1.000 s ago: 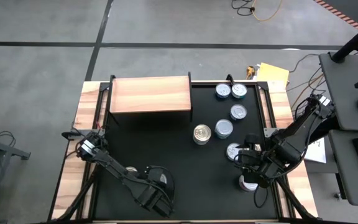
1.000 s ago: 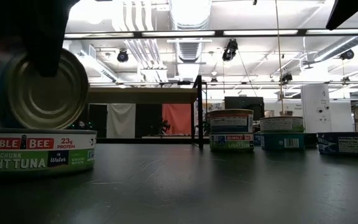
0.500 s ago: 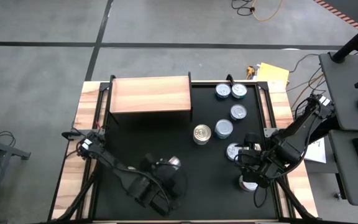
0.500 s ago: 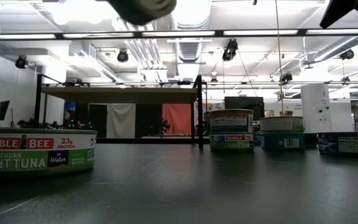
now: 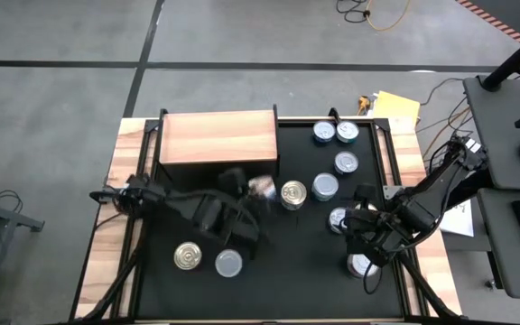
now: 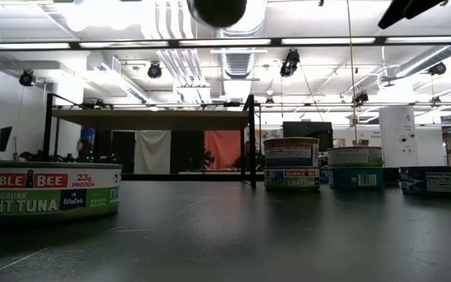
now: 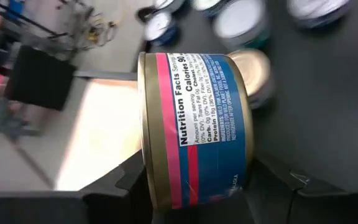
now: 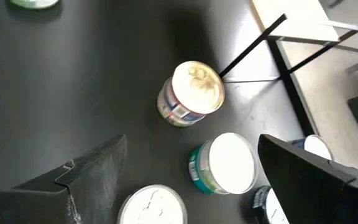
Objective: Stack canned seafood by type on shelf
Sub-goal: Put the blue/pink tuna can on the shelf
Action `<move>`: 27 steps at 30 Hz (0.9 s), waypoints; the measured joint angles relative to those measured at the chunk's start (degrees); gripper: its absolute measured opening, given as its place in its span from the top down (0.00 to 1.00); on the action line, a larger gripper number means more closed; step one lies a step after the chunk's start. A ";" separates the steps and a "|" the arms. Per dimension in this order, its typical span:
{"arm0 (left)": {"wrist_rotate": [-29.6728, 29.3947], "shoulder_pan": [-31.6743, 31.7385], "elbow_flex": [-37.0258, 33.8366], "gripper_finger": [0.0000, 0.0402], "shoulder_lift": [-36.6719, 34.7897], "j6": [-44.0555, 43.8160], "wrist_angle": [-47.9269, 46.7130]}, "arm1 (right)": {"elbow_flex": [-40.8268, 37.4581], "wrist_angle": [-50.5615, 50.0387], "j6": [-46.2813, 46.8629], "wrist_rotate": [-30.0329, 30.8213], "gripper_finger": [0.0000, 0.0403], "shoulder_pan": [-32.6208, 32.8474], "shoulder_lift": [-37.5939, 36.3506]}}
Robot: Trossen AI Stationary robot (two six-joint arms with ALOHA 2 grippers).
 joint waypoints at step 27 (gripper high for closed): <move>-7.08 12.04 -44.85 0.57 -24.12 13.17 0.14 | 0.00 1.73 3.08 1.28 0.12 -0.61 -5.50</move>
